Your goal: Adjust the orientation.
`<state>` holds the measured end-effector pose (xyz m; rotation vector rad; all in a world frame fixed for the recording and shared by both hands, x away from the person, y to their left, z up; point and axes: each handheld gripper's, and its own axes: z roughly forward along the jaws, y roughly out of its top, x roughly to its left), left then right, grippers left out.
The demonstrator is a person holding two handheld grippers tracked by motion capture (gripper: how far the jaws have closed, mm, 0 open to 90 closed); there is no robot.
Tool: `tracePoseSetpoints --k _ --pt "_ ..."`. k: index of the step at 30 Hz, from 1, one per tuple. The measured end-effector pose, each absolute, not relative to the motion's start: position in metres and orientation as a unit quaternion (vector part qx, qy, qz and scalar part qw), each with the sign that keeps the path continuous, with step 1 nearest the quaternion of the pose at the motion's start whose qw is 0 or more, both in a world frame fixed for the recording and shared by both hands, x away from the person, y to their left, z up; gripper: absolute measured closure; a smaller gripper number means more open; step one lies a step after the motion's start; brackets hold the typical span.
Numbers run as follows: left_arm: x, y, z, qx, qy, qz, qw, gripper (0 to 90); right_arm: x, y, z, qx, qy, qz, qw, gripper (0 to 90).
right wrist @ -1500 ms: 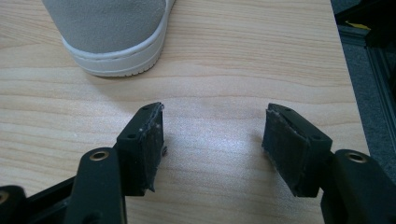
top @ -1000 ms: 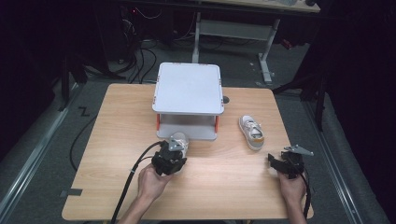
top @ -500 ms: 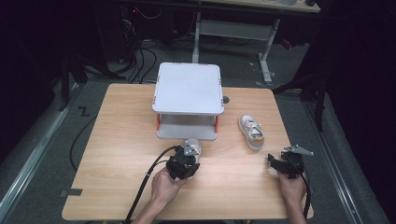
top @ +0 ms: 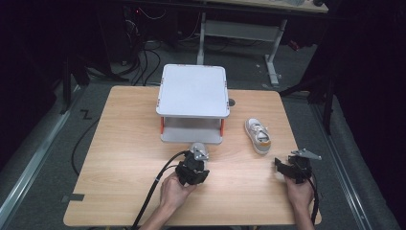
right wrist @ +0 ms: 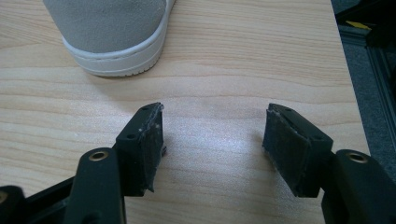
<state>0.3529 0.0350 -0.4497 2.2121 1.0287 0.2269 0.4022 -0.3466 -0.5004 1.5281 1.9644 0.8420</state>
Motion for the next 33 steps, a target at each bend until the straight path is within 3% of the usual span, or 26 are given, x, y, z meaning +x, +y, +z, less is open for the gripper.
tracePoseSetpoints --k 6,11,22,33 --pt "0.356 0.038 -0.448 0.839 0.403 0.088 0.355 46.0 0.402 -0.346 -0.5 0.563 0.723 0.31 0.255 38.0" --pt "0.355 0.04 -0.444 0.839 0.397 0.094 0.36 36.3 0.402 -0.346 -0.5 0.564 0.722 0.31 0.255 38.0" --pt "0.353 0.065 -0.428 0.814 0.396 0.096 0.414 33.6 0.402 -0.346 -0.5 0.566 0.721 0.31 0.254 38.0" --pt "0.357 0.092 -0.423 0.793 0.415 0.124 0.428 31.9 0.402 -0.346 -0.5 0.566 0.72 0.309 0.254 38.0"
